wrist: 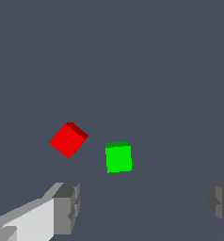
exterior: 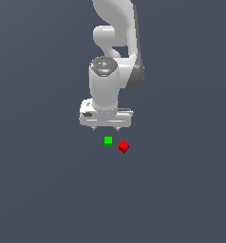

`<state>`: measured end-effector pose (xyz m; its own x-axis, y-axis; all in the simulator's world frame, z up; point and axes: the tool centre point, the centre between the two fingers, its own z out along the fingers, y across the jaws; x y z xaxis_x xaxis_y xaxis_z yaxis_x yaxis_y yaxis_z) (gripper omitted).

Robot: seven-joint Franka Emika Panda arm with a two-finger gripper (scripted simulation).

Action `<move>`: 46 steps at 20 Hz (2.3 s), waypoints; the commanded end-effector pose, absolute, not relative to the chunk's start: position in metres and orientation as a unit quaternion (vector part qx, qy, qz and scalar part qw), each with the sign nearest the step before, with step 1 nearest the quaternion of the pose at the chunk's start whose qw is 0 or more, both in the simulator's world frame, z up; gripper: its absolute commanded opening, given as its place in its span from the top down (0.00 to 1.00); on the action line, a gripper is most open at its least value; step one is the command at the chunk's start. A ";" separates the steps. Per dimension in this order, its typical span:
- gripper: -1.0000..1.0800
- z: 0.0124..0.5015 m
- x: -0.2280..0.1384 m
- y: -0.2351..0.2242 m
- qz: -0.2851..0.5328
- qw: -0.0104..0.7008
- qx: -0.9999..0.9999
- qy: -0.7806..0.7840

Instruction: Stack the red cube on top of the green cube.

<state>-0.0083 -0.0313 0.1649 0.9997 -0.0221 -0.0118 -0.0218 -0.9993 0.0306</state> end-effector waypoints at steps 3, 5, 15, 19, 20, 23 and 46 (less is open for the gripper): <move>0.04 0.165 -0.008 -0.031 -0.006 0.015 1.000 -0.012; 0.04 0.164 -0.009 -0.030 -0.006 0.015 1.000 -0.016; 0.04 0.149 -0.011 -0.017 -0.005 0.013 0.998 -0.069; 0.04 0.139 -0.012 -0.007 -0.005 0.011 0.994 -0.106; 0.04 0.136 -0.012 -0.004 -0.004 0.011 0.993 -0.117; 0.04 0.126 -0.012 0.005 -0.004 0.010 0.988 -0.152; 0.04 0.071 0.005 0.055 0.000 0.000 0.938 -0.347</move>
<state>0.0040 0.0541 0.0726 0.7677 -0.6408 -0.0003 -0.6408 -0.7677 0.0017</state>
